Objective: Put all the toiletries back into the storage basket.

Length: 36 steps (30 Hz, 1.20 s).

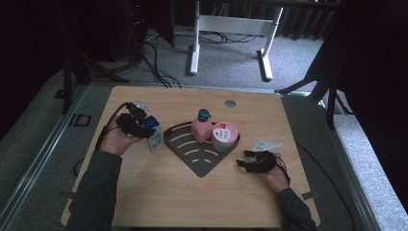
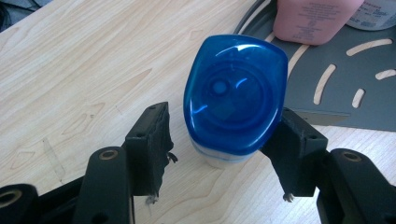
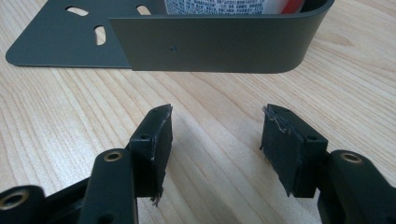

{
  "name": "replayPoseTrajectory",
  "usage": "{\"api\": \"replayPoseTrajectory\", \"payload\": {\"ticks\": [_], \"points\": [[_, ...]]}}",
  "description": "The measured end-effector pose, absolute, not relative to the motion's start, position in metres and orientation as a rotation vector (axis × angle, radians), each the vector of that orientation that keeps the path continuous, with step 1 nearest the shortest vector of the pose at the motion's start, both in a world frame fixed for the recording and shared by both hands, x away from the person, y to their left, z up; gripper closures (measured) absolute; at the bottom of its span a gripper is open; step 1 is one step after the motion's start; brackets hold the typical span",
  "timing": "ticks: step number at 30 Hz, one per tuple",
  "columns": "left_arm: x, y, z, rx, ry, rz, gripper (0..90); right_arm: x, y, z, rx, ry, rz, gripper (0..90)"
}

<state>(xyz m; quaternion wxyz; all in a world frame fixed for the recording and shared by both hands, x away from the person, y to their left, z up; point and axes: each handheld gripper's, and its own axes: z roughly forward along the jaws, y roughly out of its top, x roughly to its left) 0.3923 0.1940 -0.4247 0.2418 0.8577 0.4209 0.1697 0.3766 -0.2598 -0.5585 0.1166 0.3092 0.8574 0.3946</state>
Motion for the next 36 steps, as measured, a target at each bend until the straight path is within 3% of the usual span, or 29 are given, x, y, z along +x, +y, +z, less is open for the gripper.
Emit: {"api": "replayPoseTrajectory", "payload": {"ticks": [36], "points": [[0.413,0.181,-0.433,2.440,1.191,0.371,43.8,0.377,-0.260,-0.559,0.907,2.512,1.158,42.6]]}}
